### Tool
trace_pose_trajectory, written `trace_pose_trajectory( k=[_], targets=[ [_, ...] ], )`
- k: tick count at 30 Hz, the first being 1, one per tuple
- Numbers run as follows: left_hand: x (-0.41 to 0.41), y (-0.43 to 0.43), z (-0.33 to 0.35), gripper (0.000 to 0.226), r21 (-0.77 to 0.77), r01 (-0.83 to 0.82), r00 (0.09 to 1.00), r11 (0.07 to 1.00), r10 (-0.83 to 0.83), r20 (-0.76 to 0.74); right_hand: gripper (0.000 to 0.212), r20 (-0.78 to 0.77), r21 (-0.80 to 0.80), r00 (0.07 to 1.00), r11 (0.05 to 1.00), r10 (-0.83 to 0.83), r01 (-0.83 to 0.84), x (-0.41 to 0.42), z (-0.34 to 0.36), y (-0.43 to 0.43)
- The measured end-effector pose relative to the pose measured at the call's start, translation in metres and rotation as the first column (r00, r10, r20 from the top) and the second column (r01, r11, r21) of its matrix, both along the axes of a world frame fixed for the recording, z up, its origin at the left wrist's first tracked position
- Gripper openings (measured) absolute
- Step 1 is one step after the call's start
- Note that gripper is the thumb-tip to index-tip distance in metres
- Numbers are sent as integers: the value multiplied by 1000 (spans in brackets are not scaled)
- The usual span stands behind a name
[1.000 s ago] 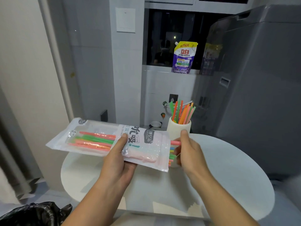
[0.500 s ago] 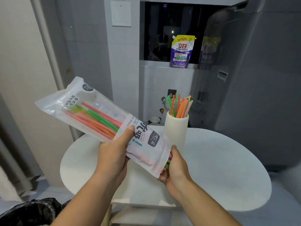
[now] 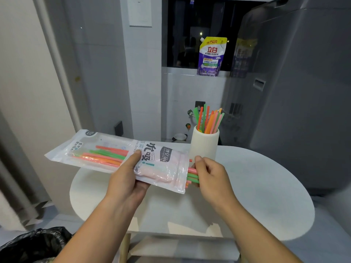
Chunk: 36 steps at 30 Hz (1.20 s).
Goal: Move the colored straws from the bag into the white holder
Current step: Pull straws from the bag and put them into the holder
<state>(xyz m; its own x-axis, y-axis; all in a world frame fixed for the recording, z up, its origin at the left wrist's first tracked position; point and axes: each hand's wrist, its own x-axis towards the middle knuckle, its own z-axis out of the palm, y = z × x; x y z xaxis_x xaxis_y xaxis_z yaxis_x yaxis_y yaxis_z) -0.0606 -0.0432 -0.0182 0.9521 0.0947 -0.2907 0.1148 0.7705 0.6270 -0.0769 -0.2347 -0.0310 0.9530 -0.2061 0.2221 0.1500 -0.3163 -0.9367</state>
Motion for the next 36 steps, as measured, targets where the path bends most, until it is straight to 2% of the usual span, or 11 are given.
trace_pose_trajectory(
  k=[3,6,9,13,16,18,21,23,26,32,36],
  targets=[
    [0,1,0,30,-22,10,1000,1000,-10,-2,52,17,-71,996,994,83,-82,-3,3,-7],
    [1,2,-1,33,-39,14,1000,999,-14,6,38,63,-138,991,985,118,-108,-2,3,-12],
    [3,3,-4,31,-60,5,1000,998,-5,-4,31,123,-139,990,989,68,-50,1,1,-15],
    [4,5,-6,21,-105,-6,1000,994,4,-16,31,159,2,985,998,-63,63,3,2,-14],
    [5,5,-7,17,-115,-3,1000,993,2,-10,43,87,141,985,981,-147,134,5,4,-13],
    [6,4,-7,19,-116,-4,1000,993,3,-7,45,8,221,993,969,-119,114,4,5,-12],
    [6,2,-7,19,-111,11,1000,994,-11,-1,37,-56,249,998,968,-23,37,1,6,-6],
    [5,1,-7,18,-106,25,1000,994,-25,-1,33,-102,323,994,947,37,-3,0,8,-5],
    [5,2,-7,20,-104,21,1000,994,-22,-10,32,-107,471,991,882,83,-23,2,14,-10],
    [4,3,-7,15,-109,7,1000,994,-8,-7,32,-135,691,991,718,14,84,7,17,-22],
    [3,-2,-6,16,-112,15,1000,994,-15,2,32,-142,739,982,673,120,25,4,15,-14]
  ],
)
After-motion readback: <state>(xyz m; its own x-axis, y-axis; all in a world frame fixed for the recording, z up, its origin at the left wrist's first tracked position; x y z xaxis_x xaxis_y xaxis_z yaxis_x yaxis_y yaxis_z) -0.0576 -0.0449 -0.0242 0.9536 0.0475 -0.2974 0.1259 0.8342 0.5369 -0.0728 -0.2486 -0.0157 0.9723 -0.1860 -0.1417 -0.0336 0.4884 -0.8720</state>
